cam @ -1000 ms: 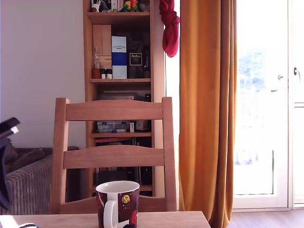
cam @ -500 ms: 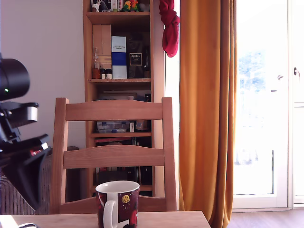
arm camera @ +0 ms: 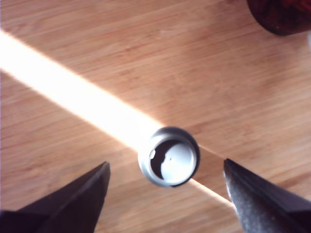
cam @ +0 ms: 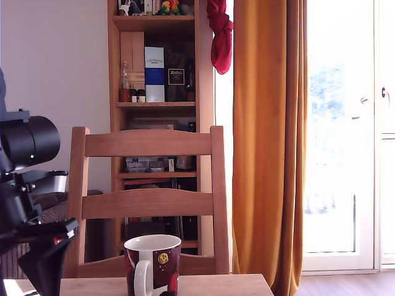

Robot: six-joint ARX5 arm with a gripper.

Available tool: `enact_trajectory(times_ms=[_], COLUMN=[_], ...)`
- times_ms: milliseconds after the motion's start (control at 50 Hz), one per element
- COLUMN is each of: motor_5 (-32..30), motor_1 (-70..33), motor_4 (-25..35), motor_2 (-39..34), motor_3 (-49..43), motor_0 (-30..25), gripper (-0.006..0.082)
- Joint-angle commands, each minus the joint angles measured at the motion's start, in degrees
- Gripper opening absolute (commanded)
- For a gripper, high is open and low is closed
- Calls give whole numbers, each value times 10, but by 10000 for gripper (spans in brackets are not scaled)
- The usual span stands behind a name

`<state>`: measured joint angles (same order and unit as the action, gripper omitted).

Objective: Pick the grey coffee capsule and place it inside the red coffee cup

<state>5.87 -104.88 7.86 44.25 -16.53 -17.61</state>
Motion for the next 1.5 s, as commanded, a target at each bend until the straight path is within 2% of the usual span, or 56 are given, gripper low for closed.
enact_trajectory(times_ms=[0,140,300,440,560,720,880,1060,1280,1480], motor_5=[-3,-3,-3,-3,-3,-3,-3,-3,4,16], motor_1=[-17,-25,-25,-25,-25,-25,-25,-24,-20,-18], motor_4=[0,-2,-3,-4,-5,-8,-8,-6,59,71], motor_2=[3,4,7,7,8,8,14,43,108,152], motor_3=[14,30,24,11,-3,13,19,16,3,-2], motor_0=[-2,-2,-2,-2,-2,-2,-2,-2,-10,-27], gripper=[685,672,587,477,456,293,199,195,195,195])
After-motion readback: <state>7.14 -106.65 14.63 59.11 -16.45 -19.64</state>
